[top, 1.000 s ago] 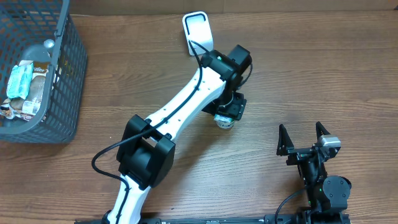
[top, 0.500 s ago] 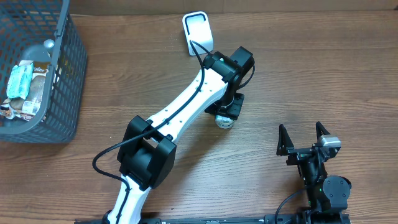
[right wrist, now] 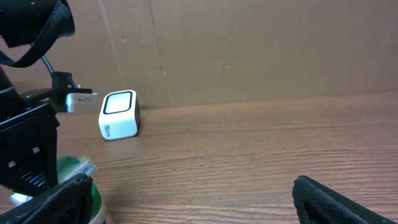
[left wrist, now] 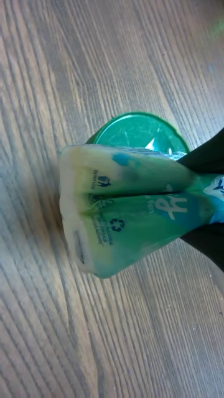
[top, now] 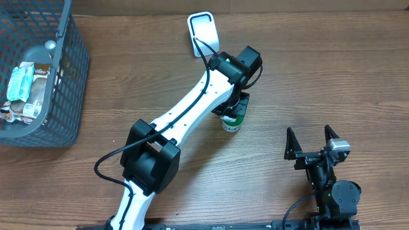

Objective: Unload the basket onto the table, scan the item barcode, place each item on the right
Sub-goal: 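Lower the jar onto the table and release it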

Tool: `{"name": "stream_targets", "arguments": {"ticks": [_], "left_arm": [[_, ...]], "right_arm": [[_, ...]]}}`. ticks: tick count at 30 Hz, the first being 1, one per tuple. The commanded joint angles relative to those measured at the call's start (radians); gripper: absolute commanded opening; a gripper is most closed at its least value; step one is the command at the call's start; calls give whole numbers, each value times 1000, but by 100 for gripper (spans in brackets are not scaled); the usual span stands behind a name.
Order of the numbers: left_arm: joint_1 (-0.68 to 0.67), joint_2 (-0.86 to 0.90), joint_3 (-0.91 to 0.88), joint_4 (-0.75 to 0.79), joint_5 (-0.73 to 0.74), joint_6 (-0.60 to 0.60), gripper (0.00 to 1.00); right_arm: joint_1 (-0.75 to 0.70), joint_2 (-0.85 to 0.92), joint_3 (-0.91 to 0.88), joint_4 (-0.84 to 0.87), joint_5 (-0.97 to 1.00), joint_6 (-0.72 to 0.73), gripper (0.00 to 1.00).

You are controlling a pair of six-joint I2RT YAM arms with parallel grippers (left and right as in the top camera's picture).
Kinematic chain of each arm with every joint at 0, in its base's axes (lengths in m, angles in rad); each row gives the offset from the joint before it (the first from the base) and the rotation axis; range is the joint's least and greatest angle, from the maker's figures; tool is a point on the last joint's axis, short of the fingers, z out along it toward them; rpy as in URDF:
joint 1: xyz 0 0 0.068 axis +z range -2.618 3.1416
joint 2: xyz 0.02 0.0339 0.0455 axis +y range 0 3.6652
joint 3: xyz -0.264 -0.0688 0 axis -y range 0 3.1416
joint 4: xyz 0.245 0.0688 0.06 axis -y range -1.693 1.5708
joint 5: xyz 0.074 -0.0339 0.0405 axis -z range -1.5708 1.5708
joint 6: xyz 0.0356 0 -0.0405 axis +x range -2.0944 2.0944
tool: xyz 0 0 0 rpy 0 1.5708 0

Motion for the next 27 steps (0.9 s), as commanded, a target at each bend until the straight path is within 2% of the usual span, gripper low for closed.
{"name": "stream_targets", "arguments": {"ticks": [1, 11, 15, 23, 27], "left_arm": [[23, -12, 18, -7, -44, -6, 10], [80, -133, 18, -26, -69, 20, 10], [116, -169, 18, -58, -125, 19, 11], [200, -171, 14, -152, -224, 19, 12], [227, -171, 8, -166, -246, 19, 16]], "right_arm": [[5, -11, -11, 3, -6, 0, 100], [5, -11, -11, 4, -6, 0, 100], [5, -11, -11, 4, -6, 0, 100], [5, -11, -11, 4, -6, 0, 100], [5, -11, -11, 4, -6, 0, 100]]}}
